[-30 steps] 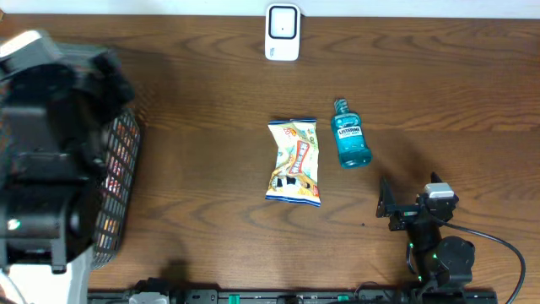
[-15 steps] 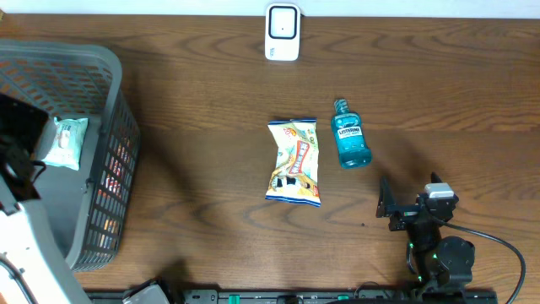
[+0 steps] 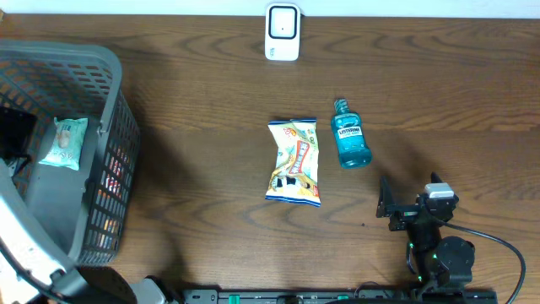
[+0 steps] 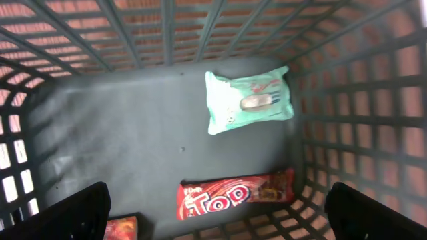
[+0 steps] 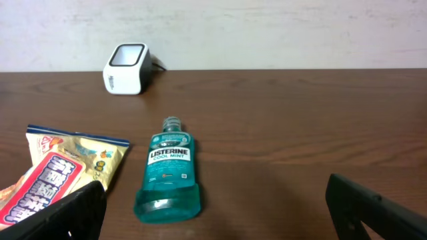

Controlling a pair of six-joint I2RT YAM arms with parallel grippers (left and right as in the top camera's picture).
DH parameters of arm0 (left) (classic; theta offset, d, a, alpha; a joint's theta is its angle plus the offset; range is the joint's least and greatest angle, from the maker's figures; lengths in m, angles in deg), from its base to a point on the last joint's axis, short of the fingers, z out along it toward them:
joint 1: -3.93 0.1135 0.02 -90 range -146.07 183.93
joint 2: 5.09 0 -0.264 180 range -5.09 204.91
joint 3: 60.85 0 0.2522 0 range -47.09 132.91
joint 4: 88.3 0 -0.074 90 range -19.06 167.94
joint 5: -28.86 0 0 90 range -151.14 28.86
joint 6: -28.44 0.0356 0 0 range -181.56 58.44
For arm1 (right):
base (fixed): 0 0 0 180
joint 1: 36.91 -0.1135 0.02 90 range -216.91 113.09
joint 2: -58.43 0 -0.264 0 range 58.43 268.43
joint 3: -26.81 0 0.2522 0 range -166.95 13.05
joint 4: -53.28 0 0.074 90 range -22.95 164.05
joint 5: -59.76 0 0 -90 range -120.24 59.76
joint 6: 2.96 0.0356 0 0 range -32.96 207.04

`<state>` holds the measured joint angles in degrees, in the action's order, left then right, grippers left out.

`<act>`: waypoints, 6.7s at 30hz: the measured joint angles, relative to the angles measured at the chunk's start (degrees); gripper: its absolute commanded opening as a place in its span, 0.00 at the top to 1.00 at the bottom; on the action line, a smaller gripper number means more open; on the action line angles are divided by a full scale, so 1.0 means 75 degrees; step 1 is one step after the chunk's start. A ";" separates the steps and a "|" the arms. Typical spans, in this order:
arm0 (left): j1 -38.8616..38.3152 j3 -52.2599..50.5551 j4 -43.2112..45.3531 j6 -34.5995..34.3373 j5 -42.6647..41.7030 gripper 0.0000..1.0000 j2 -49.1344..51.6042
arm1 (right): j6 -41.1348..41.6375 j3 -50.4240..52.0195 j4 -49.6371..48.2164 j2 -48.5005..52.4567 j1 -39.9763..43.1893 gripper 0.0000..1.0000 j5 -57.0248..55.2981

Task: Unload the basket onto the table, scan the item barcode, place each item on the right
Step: 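Lower the left gripper into the basket toward the wet-wipes pack, then grasp and lift the green wet-wipes pack with the left gripper, then carry the wet-wipes pack toward the scanner with the left gripper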

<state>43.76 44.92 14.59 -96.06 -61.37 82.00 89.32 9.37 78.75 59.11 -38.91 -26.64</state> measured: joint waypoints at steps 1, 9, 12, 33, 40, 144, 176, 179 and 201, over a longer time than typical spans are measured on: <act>0.0006 -0.0003 -0.0003 -0.0003 -0.0015 0.02 0.0122 | 0.0000 0.0000 0.0000 -0.0003 0.0000 0.01 0.0000; 0.0012 -0.0006 -0.0017 -0.0003 -0.0128 0.02 0.1072 | 0.0000 0.0000 -0.0003 -0.0003 0.0000 0.01 0.0000; 0.0012 -0.0006 -0.0015 -0.0003 -0.0128 0.02 0.1367 | 0.0003 0.0000 -0.0003 0.0000 0.0000 0.01 0.0000; 0.0009 -0.0006 0.0941 0.0029 -0.0154 0.02 0.2713 | 0.0000 0.0000 -0.0003 -0.0003 0.0000 0.01 0.0000; -0.0026 -0.0006 0.1454 0.0117 -0.0157 0.02 0.3477 | 0.0000 0.0000 -0.0003 0.0000 0.0000 0.01 0.0000; -0.0880 -0.0766 0.3077 0.3570 -0.0463 0.89 -0.0973 | 0.0003 0.0000 0.0000 -0.0003 0.0000 0.01 0.0000; -0.6283 -0.0766 0.2728 0.3340 -0.2136 0.89 -0.2783 | 0.0000 0.0000 0.0000 -0.0003 0.0000 0.01 0.0000; -0.6779 -0.0766 0.2550 0.3334 -0.1862 0.89 -0.2381 | 0.0000 0.0000 0.0000 -0.0003 0.0000 0.01 0.0000; -0.9005 -0.0766 0.2244 0.3311 -0.0195 0.89 0.1096 | 0.0003 0.0000 -0.0003 -0.0003 0.0000 0.01 0.0000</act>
<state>-23.78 39.17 31.42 -71.23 -62.83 90.21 89.35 9.37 78.73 59.09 -38.91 -26.64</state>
